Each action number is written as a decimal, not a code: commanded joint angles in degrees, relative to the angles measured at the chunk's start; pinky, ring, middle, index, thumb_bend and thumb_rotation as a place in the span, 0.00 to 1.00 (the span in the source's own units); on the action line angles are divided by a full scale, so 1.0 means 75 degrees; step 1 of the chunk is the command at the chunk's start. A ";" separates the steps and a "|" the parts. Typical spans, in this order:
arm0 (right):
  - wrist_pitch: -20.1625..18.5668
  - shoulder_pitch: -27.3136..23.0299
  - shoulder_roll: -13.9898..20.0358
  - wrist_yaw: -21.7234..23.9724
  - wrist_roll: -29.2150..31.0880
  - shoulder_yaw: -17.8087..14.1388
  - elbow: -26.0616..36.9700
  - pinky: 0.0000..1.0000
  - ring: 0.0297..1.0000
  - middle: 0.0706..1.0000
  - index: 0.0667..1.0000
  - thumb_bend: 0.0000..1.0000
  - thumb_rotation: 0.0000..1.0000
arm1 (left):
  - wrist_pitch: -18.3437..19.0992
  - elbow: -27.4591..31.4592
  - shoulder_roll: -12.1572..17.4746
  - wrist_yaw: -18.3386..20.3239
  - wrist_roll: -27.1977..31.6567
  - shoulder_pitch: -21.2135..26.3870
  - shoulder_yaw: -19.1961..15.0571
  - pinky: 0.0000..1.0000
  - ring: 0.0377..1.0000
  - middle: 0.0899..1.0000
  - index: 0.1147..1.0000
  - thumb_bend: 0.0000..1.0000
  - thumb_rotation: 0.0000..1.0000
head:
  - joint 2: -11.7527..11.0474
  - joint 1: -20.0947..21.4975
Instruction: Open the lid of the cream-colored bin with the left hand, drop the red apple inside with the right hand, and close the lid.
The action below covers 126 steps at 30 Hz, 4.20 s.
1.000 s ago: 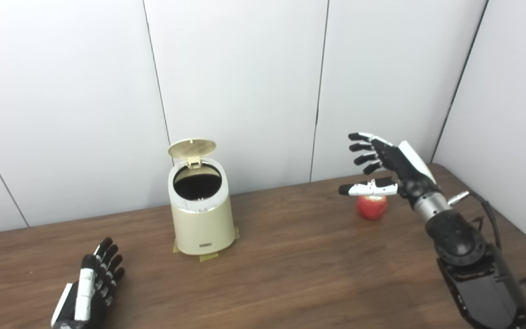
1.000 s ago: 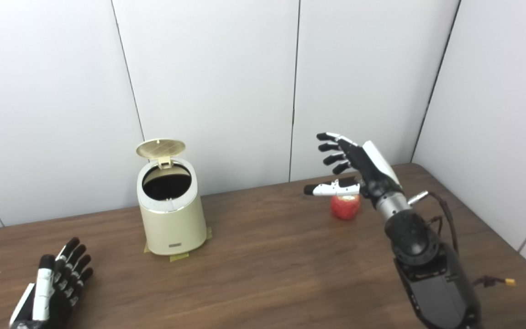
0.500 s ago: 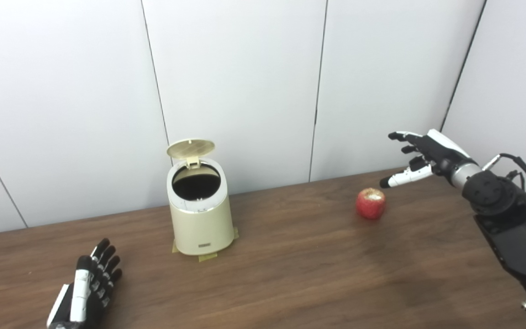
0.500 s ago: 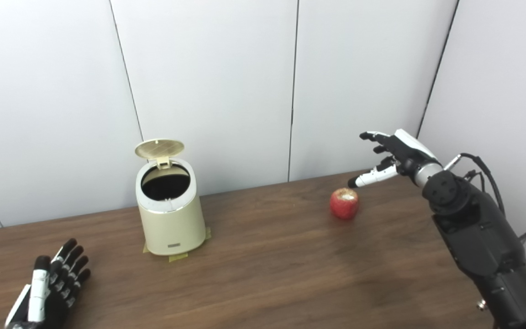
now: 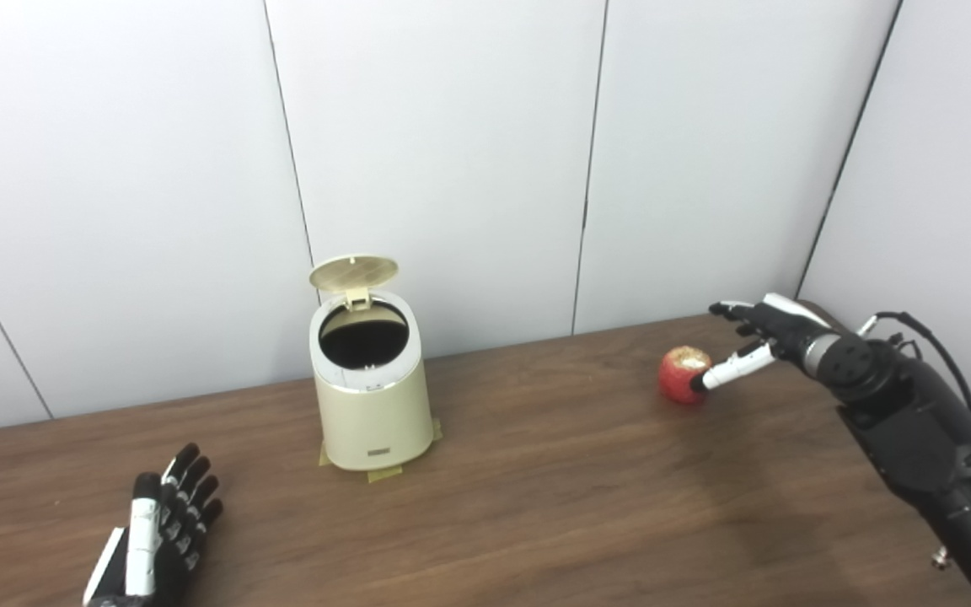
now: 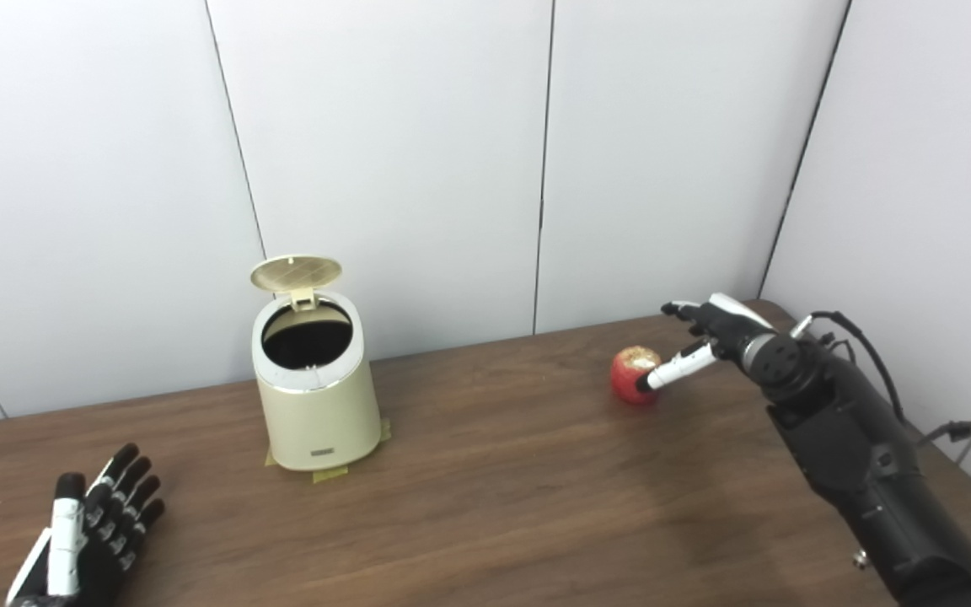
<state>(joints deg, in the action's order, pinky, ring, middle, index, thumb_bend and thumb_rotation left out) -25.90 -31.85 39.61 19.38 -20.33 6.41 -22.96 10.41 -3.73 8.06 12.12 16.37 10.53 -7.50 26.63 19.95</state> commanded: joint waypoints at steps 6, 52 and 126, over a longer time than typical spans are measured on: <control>0.0921 -0.0542 -0.0053 -0.0487 -0.0250 0.0271 -0.0802 0.81 0.90 0.94 0.93 0.89 0.32 | -0.0056 0.0374 0.0059 0.0027 0.0122 0.0238 -0.0008 1.00 1.00 1.00 1.00 0.83 0.86 | 0.0046 -0.0044; 0.3028 -0.0591 -0.1388 -0.4167 -0.0401 -0.0674 -0.0813 0.34 0.38 0.41 0.48 0.53 0.00 | -0.0003 0.0257 0.0079 -0.0066 -0.0176 0.0173 0.0140 1.00 1.00 1.00 1.00 0.87 0.83 | 0.0232 -0.0377; 0.2521 -0.2105 -0.4256 -0.2859 -0.0566 0.0527 0.0252 0.30 0.36 0.41 0.50 0.52 0.00 | -0.0310 0.0218 -0.0777 -0.0866 -0.1197 0.0021 0.0826 1.00 1.00 1.00 1.00 1.00 0.80 | 0.0167 -0.2883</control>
<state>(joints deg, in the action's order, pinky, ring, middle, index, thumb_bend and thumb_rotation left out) -9.14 -43.64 6.90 -2.38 -24.33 10.04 -22.15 7.16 -3.36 2.90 5.16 6.91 10.12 -2.07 27.86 -1.67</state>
